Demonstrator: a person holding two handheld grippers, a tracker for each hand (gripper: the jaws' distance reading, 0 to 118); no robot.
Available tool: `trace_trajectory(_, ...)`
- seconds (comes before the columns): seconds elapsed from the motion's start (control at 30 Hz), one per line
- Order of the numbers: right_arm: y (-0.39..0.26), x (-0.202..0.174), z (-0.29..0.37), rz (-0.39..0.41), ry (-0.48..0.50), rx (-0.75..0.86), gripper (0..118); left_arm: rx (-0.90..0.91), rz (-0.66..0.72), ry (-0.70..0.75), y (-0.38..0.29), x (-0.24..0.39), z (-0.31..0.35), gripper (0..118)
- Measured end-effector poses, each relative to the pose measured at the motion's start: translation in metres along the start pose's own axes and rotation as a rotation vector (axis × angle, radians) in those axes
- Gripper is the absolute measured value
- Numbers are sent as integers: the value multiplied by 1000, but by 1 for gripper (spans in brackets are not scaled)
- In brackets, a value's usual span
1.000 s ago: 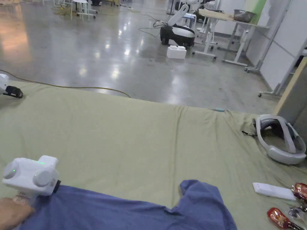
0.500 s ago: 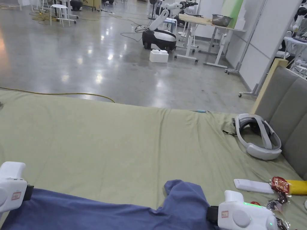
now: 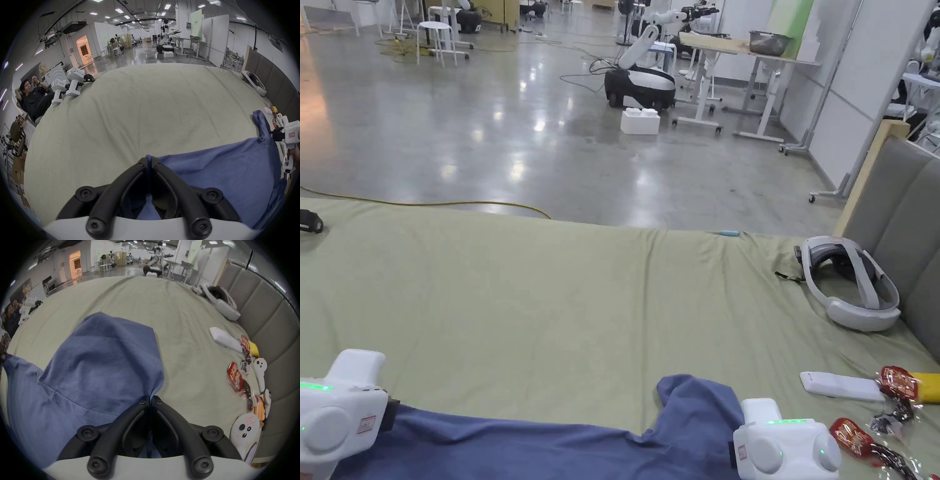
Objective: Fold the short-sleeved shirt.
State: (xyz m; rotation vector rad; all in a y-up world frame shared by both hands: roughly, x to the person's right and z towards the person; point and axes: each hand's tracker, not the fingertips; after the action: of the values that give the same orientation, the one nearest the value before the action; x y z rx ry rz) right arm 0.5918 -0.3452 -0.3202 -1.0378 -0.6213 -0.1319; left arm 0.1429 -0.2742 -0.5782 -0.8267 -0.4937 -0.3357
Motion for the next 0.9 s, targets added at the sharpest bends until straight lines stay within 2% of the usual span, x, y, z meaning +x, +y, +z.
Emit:
trace_trajectory(0.1, -5, 5, 26, -84, 14, 92, 4, 33, 4, -11, 2, 0, 12, 5)
trace_trajectory(0.13, -6, 5, 37, -90, 16, 139, 4, 50, 3, -5, 2, 1, 17, 5)
trace_trajectory(0.2, -4, 7, 65, -53, -12, 205, 4, 82, 7, -12, 8, -3, 32, 5)
trace_trajectory(0.33, -1, 19, 124, -94, 8, 354, 4, 166, 72, -42, 19, -14, 73, 5)
trace_trajectory(0.57, 9, 36, 221, -102, 3, 520, 4, 318, 108, -17, 39, -36, 171, 5)
trace_trajectory(0.73, 35, 51, 286, -120, -2, 663, 4, 416, 143, -2, 67, -62, 234, 5)
trace_trajectory(0.9, 76, 63, 339, -133, 8, 733, 4, 476, 168, 15, 102, -82, 274, 5)
